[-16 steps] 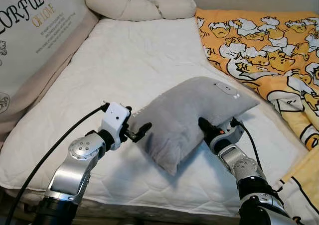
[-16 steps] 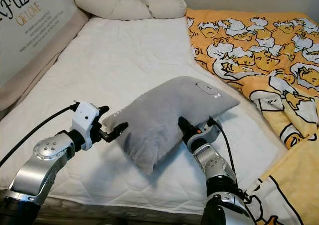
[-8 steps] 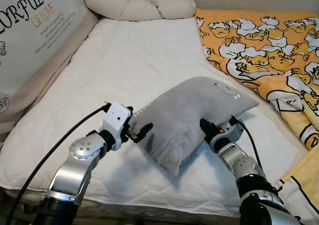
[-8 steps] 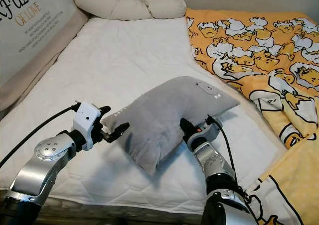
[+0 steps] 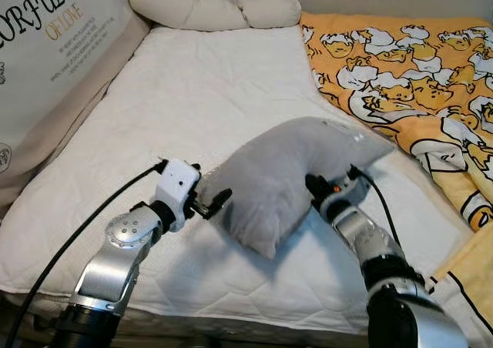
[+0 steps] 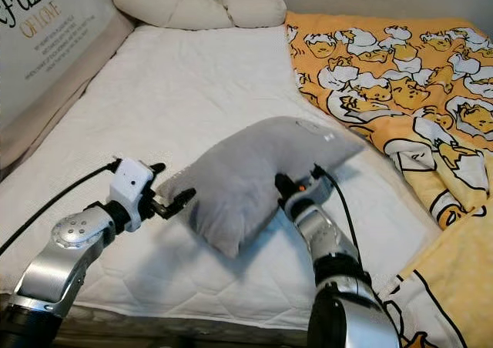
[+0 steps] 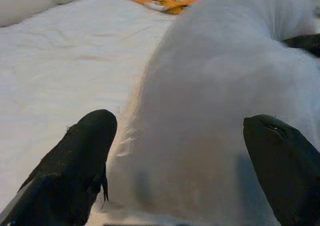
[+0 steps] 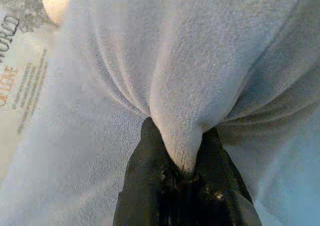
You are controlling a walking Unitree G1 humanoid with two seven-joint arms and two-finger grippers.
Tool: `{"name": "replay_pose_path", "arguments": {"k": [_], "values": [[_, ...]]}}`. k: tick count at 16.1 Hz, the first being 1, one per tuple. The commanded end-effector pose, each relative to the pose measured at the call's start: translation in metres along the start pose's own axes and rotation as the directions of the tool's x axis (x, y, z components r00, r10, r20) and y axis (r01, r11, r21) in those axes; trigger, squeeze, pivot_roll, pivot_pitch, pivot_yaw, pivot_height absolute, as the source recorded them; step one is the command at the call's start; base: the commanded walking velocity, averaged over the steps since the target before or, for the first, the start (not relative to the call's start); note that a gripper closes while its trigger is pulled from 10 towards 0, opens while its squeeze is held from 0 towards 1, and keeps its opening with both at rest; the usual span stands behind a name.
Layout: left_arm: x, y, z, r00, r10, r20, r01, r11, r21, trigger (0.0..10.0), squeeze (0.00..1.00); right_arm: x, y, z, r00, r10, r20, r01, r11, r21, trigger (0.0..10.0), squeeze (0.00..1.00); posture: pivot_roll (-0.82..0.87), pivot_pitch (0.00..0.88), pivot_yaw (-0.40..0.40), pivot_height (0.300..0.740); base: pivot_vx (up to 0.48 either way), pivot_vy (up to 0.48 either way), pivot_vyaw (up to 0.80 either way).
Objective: Clean up the room
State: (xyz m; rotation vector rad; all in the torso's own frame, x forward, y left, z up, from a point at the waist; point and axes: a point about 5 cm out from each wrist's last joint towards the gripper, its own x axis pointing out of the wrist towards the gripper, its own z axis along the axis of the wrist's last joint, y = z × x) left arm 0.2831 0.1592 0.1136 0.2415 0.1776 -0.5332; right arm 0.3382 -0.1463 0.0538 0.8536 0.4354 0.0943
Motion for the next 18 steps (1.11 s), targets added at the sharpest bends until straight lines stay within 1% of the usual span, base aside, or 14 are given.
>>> {"name": "replay_pose_path", "arguments": {"k": [1,2,3,4,5,7,9,11,12,13,14,16,17,18], "values": [[-0.001,0.019,0.005,0.992,0.125,0.021,-0.125,0.992,0.006,10.0,0.00,0.008,0.023,0.017,0.999,0.035,0.013,-0.034,0.994,-0.105,0.0,0.00,0.01,0.000,0.009,0.740,0.000,0.000,0.00],[-0.001,0.030,0.005,0.977,0.214,0.022,-0.213,0.977,-0.010,10.0,0.00,0.012,0.035,0.020,0.999,0.053,-0.007,-0.054,0.981,-0.186,0.0,0.00,0.01,0.000,0.010,0.740,0.000,0.000,0.00],[-0.006,0.055,0.007,0.922,0.385,0.032,-0.384,0.923,-0.029,10.0,0.00,0.020,0.070,0.023,0.990,0.134,-0.045,-0.141,0.947,-0.289,0.0,0.00,0.01,0.000,0.008,0.740,0.000,0.000,0.00],[-0.007,0.060,0.008,0.910,0.413,0.034,-0.412,0.911,-0.032,10.0,0.00,0.021,0.079,0.024,0.985,0.164,-0.049,-0.171,0.944,-0.282,0.0,0.00,0.01,0.000,0.007,0.740,0.000,0.000,0.00],[-0.011,0.073,0.010,0.876,0.481,0.032,-0.479,0.876,-0.061,10.0,0.00,0.023,0.107,0.028,0.960,0.274,-0.055,-0.279,0.937,-0.212,0.0,0.00,0.01,0.000,0.003,0.740,0.000,0.000,0.00],[-0.014,0.083,0.012,0.848,0.530,0.017,-0.525,0.843,-0.122,10.0,0.00,0.022,0.130,0.032,0.926,0.373,-0.051,-0.377,0.920,-0.109,0.0,0.00,0.02,0.000,0.002,0.740,0.000,0.000,0.00],[-0.013,0.088,0.012,0.830,0.557,0.000,-0.549,0.817,-0.175,10.0,0.00,0.015,0.145,0.045,0.880,0.474,-0.035,-0.475,0.879,-0.036,0.0,0.00,0.01,0.000,0.010,0.740,0.000,0.000,0.00],[-0.010,0.083,0.015,0.856,0.517,0.006,-0.507,0.841,-0.191,10.0,0.00,-0.002,0.147,0.069,0.829,0.560,-0.006,-0.560,0.829,0.020,0.0,0.00,0.01,0.000,0.016,0.740,0.000,0.000,0.00],[-0.009,0.082,0.015,0.859,0.511,0.010,-0.500,0.844,-0.191,10.0,0.00,-0.005,0.145,0.072,0.825,0.566,-0.016,-0.565,0.825,0.020,0.0,0.00,0.01,0.000,0.016,0.740,0.000,0.000,0.00],[-0.008,0.079,0.017,0.870,0.493,0.030,-0.480,0.858,-0.182,10.0,0.00,-0.019,0.118,0.074,0.838,0.538,-0.093,-0.543,0.839,-0.044,0.0,0.00,-0.01,0.000,0.026,0.740,0.000,0.000,0.00],[-0.007,0.078,0.019,0.878,0.476,0.047,-0.459,0.867,-0.195,10.0,0.00,-0.025,0.086,0.068,0.869,0.467,-0.162,-0.484,0.871,-0.085,0.0,0.00,-0.01,0.000,0.034,0.740,0.000,0.000,0.00],[-0.006,0.077,0.024,0.893,0.445,0.074,-0.417,0.876,-0.241,10.0,0.00,-0.035,0.027,0.046,0.903,0.305,-0.301,-0.364,0.917,-0.164,0.0,0.00,-0.03,0.000,0.047,0.740,0.000,0.000,0.00],[-0.004,0.075,0.024,0.905,0.418,0.076,-0.384,0.881,-0.276,10.0,0.00,-0.037,-0.011,0.032,0.926,0.150,-0.347,-0.236,0.946,-0.221,0.0,0.00,-0.03,0.000,0.057,0.740,0.000,0.000,0.00],[0.000,0.070,0.021,0.928,0.367,0.061,-0.335,0.896,-0.292,10.0,0.00,-0.040,-0.041,0.022,0.937,0.010,-0.350,-0.107,0.960,-0.260,0.0,0.00,-0.04,0.000,0.069,0.740,0.000,0.000,0.00]]}}
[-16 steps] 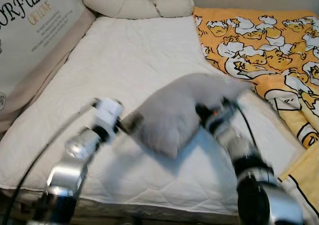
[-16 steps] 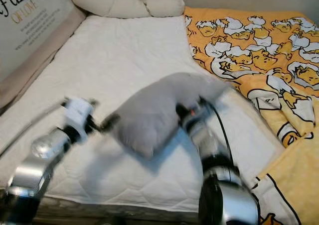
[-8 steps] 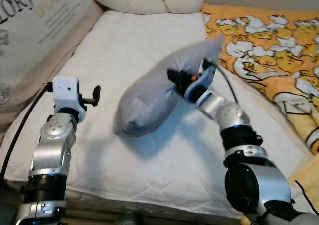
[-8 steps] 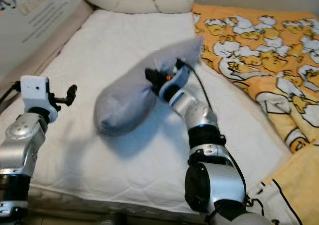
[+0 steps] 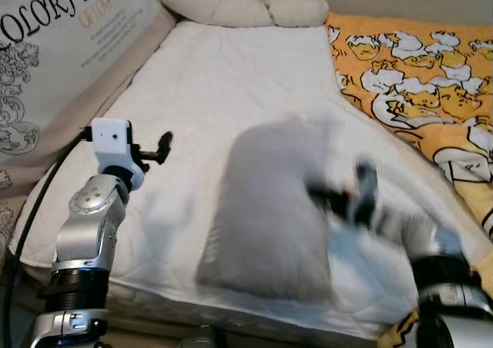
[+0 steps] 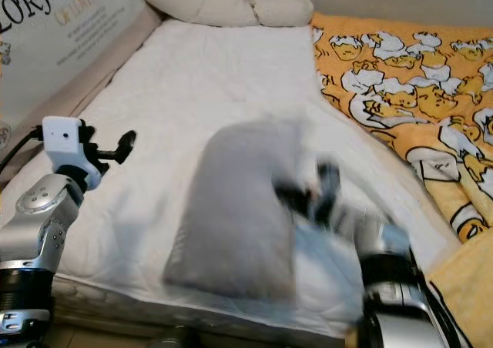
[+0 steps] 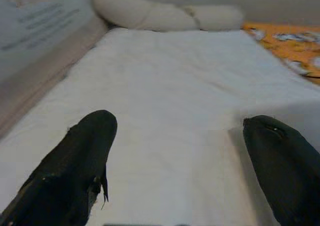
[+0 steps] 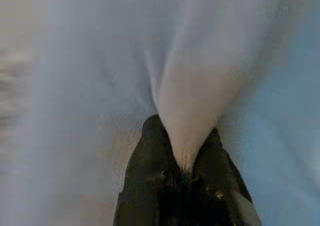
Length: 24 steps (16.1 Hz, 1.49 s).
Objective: Clean up the room
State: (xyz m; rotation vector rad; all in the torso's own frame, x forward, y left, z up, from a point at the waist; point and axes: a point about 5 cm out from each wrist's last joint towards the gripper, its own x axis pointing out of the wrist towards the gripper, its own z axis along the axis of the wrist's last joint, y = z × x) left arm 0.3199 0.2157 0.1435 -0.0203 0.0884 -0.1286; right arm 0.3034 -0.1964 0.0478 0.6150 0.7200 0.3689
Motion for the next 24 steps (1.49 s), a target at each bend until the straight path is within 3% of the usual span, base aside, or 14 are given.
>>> {"name": "replay_pose_path", "arguments": {"k": [1,2,3,4,5,9,11,13,16,18,21,22,23,24], "values": [[0.003,-0.006,-0.001,0.999,-0.049,-0.019,0.049,0.999,-0.019,10.0,0.00,0.000,-0.009,-0.001,0.998,-0.068,0.009,0.068,0.997,-0.027,0.0,0.00,-0.04,0.000,0.069,0.740,0.000,0.000,0.00],[0.004,-0.018,-0.011,0.987,-0.150,-0.058,0.149,0.989,-0.014,10.0,0.00,-0.004,-0.027,-0.009,0.977,-0.211,0.015,0.211,0.977,-0.036,0.0,0.00,-0.04,0.000,0.076,0.740,0.000,0.000,0.00],[0.005,-0.027,-0.018,0.966,-0.245,-0.081,0.242,0.969,-0.047,10.0,1.00,-0.007,-0.033,-0.011,0.966,-0.259,0.028,0.260,0.965,-0.039,0.0,0.00,-0.04,0.000,0.078,0.740,0.000,0.000,0.00],[0.006,-0.035,-0.025,0.934,-0.339,-0.110,0.328,0.938,-0.113,10.0,1.00,-0.008,-0.033,-0.010,0.964,-0.260,0.051,0.261,0.965,-0.013,0.0,0.00,-0.04,0.000,0.078,0.740,0.000,0.000,0.00],[0.008,-0.036,-0.029,0.925,-0.359,-0.127,0.344,0.930,-0.129,10.0,1.00,-0.007,-0.034,-0.009,0.964,-0.259,0.059,0.260,0.966,-0.011,0.0,0.00,-0.04,0.000,0.079,0.740,0.000,0.000,0.00],[0.037,-0.042,-0.045,0.896,-0.416,-0.152,0.357,0.881,-0.309,10.0,1.00,-0.002,-0.036,-0.023,0.965,-0.258,0.051,0.260,0.965,-0.025,0.0,0.00,-0.06,0.000,0.071,0.740,0.000,0.000,0.00],[0.040,-0.044,-0.045,0.895,-0.420,-0.152,0.355,0.876,-0.327,10.0,1.00,-0.003,-0.036,-0.024,0.965,-0.257,0.048,0.258,0.966,-0.024,0.0,0.00,-0.07,0.000,0.071,0.740,0.000,0.000,0.00],[0.050,-0.061,-0.054,0.879,-0.429,-0.206,0.333,0.864,-0.377,10.0,1.00,-0.004,-0.036,-0.031,0.969,-0.247,0.029,0.248,0.968,-0.033,0.0,0.00,-0.11,0.000,0.079,0.740,0.000,0.000,0.00],[0.051,-0.085,-0.065,0.856,-0.458,-0.241,0.344,0.851,-0.397,10.0,1.00,-0.008,-0.035,-0.032,0.972,-0.231,0.035,0.232,0.973,-0.019,0.0,0.00,-0.15,0.000,0.093,0.740,0.000,0.000,0.00],[0.048,-0.109,-0.075,0.815,-0.530,-0.234,0.370,0.787,-0.493,10.0,1.00,-0.010,-0.033,-0.035,0.976,-0.215,0.038,0.215,0.977,0.001,0.0,0.00,-0.17,0.000,0.107,0.740,0.000,0.000,0.00],[0.042,-0.127,-0.084,0.774,-0.591,-0.226,0.406,0.739,-0.538,10.0,1.00,-0.009,-0.027,-0.036,0.979,-0.197,0.041,0.197,0.980,0.004,0.0,0.00,-0.19,0.000,0.117,0.740,0.000,0.000,0.00],[0.037,-0.137,-0.091,0.741,-0.628,-0.240,0.438,0.721,-0.536,10.0,0.64,-0.008,-0.023,-0.036,0.983,-0.181,0.041,0.181,0.983,0.000,0.0,0.00,-0.19,0.000,0.122,0.740,0.000,0.000,0.00],[0.034,-0.142,-0.095,0.721,-0.648,-0.246,0.459,0.712,-0.532,10.0,0.49,-0.007,-0.020,-0.037,0.984,-0.174,0.040,0.174,0.985,-0.003,0.0,0.00,-0.19,0.000,0.123,0.740,0.000,0.000,0.00],[0.033,-0.143,-0.094,0.718,-0.659,-0.222,0.464,0.692,-0.553,10.0,0.20,-0.006,-0.019,-0.037,0.984,-0.172,0.041,0.172,0.985,-0.003,0.0,0.00,-0.19,0.000,0.125,0.740,0.000,0.000,0.00]]}}
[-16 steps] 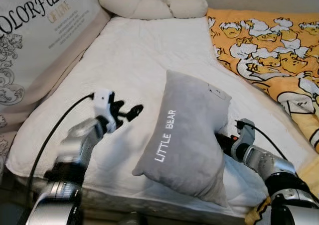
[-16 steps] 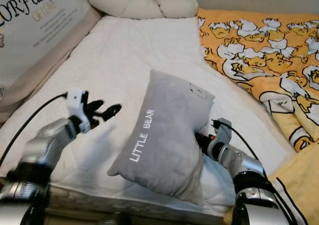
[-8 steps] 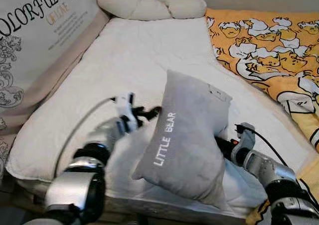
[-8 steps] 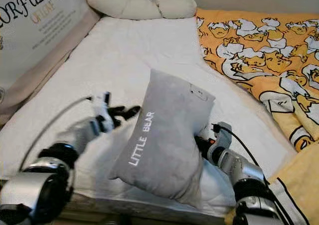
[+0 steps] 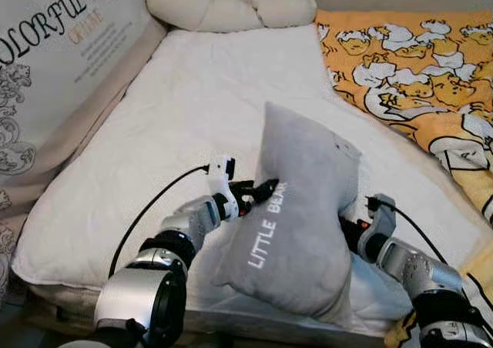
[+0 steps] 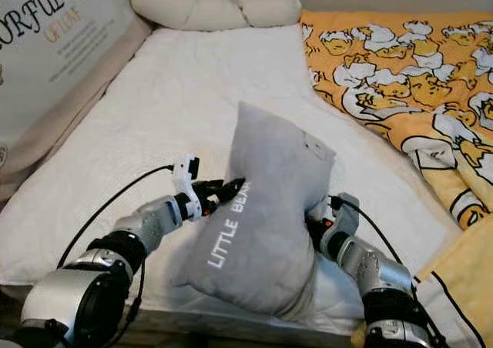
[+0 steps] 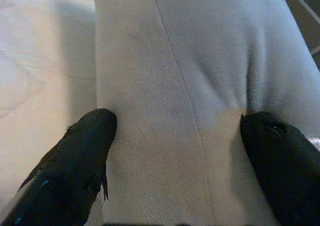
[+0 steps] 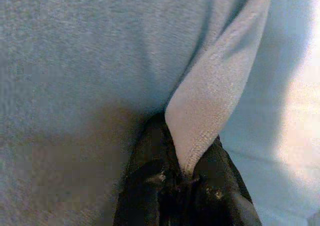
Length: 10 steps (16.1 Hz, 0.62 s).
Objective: Clean up the room
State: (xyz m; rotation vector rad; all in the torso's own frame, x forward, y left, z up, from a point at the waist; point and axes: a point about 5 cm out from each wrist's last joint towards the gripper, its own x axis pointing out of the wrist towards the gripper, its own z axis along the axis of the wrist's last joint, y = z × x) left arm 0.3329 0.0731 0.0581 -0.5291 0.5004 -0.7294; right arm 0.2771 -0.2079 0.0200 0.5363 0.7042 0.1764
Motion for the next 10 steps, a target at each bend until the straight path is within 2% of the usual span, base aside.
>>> {"name": "replay_pose_path", "arguments": {"k": [1,2,3,4,6,8,10], "values": [[0.001,-0.004,-0.002,0.998,-0.056,0.023,0.057,0.996,-0.072,10.0,0.00,0.003,0.007,-0.006,1.000,0.018,-0.025,-0.018,1.000,0.008,0.0,0.00,-0.19,0.000,0.125,0.740,0.000,0.000,0.00],[0.001,-0.005,0.005,0.993,-0.082,0.081,0.093,0.987,-0.135,10.0,0.00,0.003,0.008,-0.005,1.000,0.019,-0.023,-0.019,1.000,0.009,0.0,0.00,-0.19,0.000,0.125,0.740,0.000,0.000,0.00],[-0.002,-0.004,0.016,0.981,-0.084,0.177,0.126,0.964,-0.236,10.0,0.00,0.003,0.008,-0.005,1.000,0.019,-0.022,-0.019,1.000,0.009,0.0,0.00,-0.19,0.000,0.127,0.740,0.000,0.000,0.00],[-0.004,-0.003,0.021,0.969,-0.097,0.229,0.162,0.945,-0.285,10.0,0.00,0.003,0.009,-0.005,1.000,0.019,-0.019,-0.019,1.000,0.009,0.0,0.00,-0.19,0.000,0.127,0.740,0.000,0.000,0.00],[-0.006,-0.002,0.019,0.968,-0.121,0.222,0.181,0.944,-0.276,10.0,0.00,0.003,0.010,-0.005,1.000,0.018,-0.017,-0.018,1.000,0.009,0.0,0.00,-0.18,0.000,0.127,0.740,0.000,0.000,0.00],[-0.012,-0.002,0.016,0.955,-0.194,0.223,0.257,0.917,-0.305,10.0,0.00,0.004,0.013,-0.002,1.000,0.022,-0.008,-0.022,1.000,0.008,0.0,0.00,-0.19,0.000,0.130,0.740,0.000,0.000,0.00],[-0.014,-0.003,0.012,0.955,-0.235,0.181,0.276,0.928,-0.251,10.0,0.00,0.004,0.014,0.000,1.000,0.025,-0.004,-0.025,1.000,0.003,0.0,0.00,-0.18,0.000,0.128,0.740,0.000,0.000,0.00]]}}
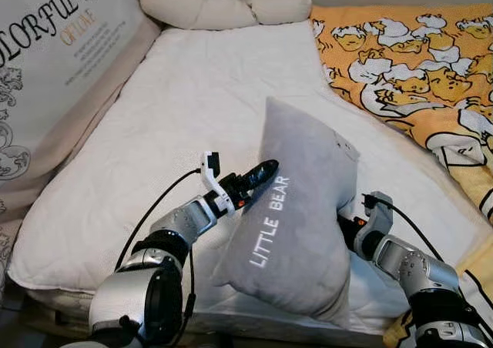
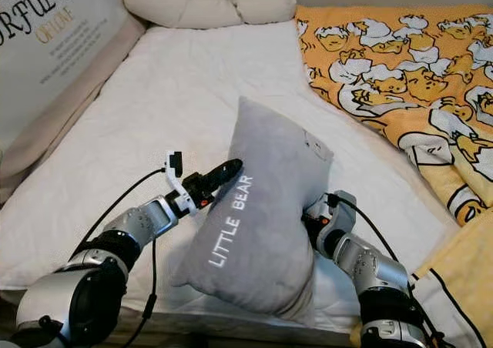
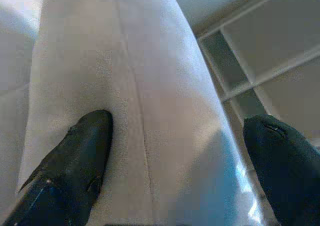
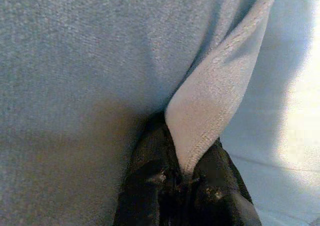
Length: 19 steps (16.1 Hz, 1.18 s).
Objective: Clean up the room
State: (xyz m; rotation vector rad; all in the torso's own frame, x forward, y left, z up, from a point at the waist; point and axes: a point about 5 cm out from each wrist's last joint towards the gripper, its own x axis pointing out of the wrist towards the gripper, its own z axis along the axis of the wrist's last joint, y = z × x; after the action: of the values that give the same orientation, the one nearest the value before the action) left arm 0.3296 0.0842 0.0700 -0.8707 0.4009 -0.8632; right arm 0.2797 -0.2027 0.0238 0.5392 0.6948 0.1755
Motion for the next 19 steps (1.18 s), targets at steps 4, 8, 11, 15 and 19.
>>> {"name": "replay_pose_path", "arguments": {"k": [4,8,11,15,19], "values": [[-0.001,0.009,-0.012,0.965,0.183,-0.190,-0.100,0.920,0.378,10.0,0.00,0.007,0.012,0.001,1.000,0.029,-0.007,-0.029,0.999,-0.018,0.0,0.00,-0.16,0.000,0.124,0.740,0.000,0.000,0.00],[-0.001,0.013,-0.009,0.933,0.304,-0.190,-0.182,0.858,0.481,0.0,0.00,0.013,0.024,0.007,0.999,0.046,0.009,-0.045,0.997,-0.065,0.0,0.00,-0.15,0.000,0.120,0.740,0.000,0.000,0.00],[0.000,0.012,-0.008,0.923,0.335,-0.192,-0.166,0.794,0.585,0.0,0.00,0.016,0.038,0.008,0.997,0.077,0.030,-0.074,0.993,-0.092,0.0,0.00,-0.13,0.000,0.116,0.740,0.000,0.000,0.00],[-0.007,0.015,-0.006,0.912,0.388,-0.134,-0.204,0.712,0.672,0.0,0.00,0.020,0.057,0.005,0.994,0.106,0.031,-0.100,0.984,-0.148,0.0,0.00,-0.12,0.000,0.106,0.740,0.000,0.000,0.00],[-0.007,0.004,0.012,0.931,0.362,-0.039,-0.227,0.662,0.714,0.0,0.00,0.015,0.085,0.029,0.957,0.202,0.208,-0.156,0.964,-0.216,0.0,0.00,-0.08,0.000,0.073,0.740,0.000,0.000,0.00]]}}
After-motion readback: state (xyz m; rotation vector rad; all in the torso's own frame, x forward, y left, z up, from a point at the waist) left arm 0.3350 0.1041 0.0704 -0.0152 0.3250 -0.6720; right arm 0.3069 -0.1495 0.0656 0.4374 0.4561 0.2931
